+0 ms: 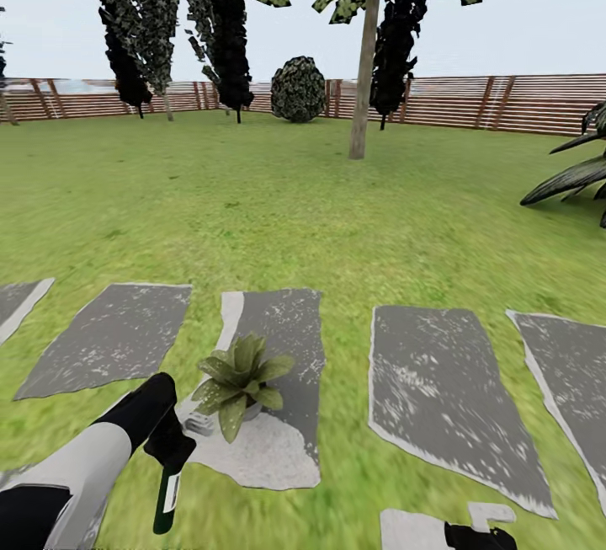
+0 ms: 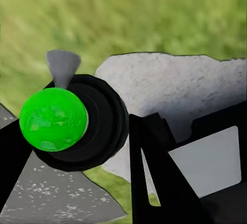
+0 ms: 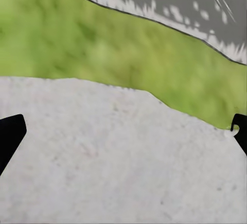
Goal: Pick up the pesticide atomizer in the garden and spray insectifuge to fully cover both potted plants in the garden.
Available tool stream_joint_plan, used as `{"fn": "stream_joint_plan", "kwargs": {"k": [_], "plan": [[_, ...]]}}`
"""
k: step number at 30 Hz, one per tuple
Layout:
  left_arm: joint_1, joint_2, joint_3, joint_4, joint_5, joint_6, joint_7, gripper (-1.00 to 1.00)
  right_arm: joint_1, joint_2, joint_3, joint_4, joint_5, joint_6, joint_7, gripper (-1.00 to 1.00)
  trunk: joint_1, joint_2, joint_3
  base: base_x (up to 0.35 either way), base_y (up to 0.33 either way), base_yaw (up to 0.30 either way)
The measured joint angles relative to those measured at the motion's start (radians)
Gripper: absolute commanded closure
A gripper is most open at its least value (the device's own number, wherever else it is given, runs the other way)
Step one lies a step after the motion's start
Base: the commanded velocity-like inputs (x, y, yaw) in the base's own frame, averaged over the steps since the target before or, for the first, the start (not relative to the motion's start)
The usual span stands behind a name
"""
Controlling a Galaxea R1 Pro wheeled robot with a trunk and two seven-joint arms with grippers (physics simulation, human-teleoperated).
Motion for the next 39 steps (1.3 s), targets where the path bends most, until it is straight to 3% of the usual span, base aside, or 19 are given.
{"fn": "stream_joint_plan", "kwargs": {"k": [4,5,7,11,12,14,20,30,39], "plan": [[-0.014,-0.002,-0.001,-0.001,0.001,0.002,-0.007,1.0,0.0,-0.004,0.001,0.004,0.001,0.0,0.0,-1.0,0.0,0.0,0.0,0.0,0.0,0.006],[-0.023,-0.006,-0.017,-0.001,0.004,0.004,-0.019,1.0,0.0,-0.006,0.001,0.005,0.001,0.0,0.0,-1.0,0.0,0.0,0.0,0.0,0.0,0.0],[-0.053,-0.01,-0.09,-0.001,0.004,0.004,-0.074,1.0,0.0,-0.007,0.001,0.005,0.002,0.0,0.0,-1.0,0.0,0.0,0.0,0.0,0.0,0.0],[-0.138,-0.003,-0.319,-0.002,0.003,0.004,-0.319,1.0,0.0,-0.008,0.003,0.005,0.003,0.0,0.0,-1.0,0.0,0.0,0.0,0.0,0.0,0.0],[-0.157,0.0,-0.358,-0.001,0.001,0.004,-0.353,1.0,0.0,-0.008,0.003,0.005,0.003,0.0,0.0,-1.0,0.0,0.0,0.0,0.0,0.0,0.0],[-0.175,0.01,-0.384,-0.001,-0.001,0.003,-0.375,1.0,0.0,-0.007,0.003,0.005,0.003,0.001,0.0,-1.0,0.0,0.0,0.0,0.0,0.0,0.0],[-0.186,0.068,-0.401,-0.003,-0.002,0.004,-0.393,1.0,0.0,-0.003,0.003,0.002,0.002,0.001,0.0,-1.0,0.0,0.0,0.0,0.0,0.0,0.042],[-0.178,0.072,-0.396,-0.006,-0.001,0.007,-0.395,1.0,0.0,0.001,0.002,0.001,0.002,0.0,0.0,-1.0,0.0,0.0,0.0,0.028,-0.06,0.26],[-0.169,0.066,-0.394,-0.009,-0.002,0.006,-0.392,1.0,0.0,-0.001,0.002,0.001,0.002,0.0,0.0,-1.0,0.0,0.0,0.0,0.208,-0.208,0.042]]}}
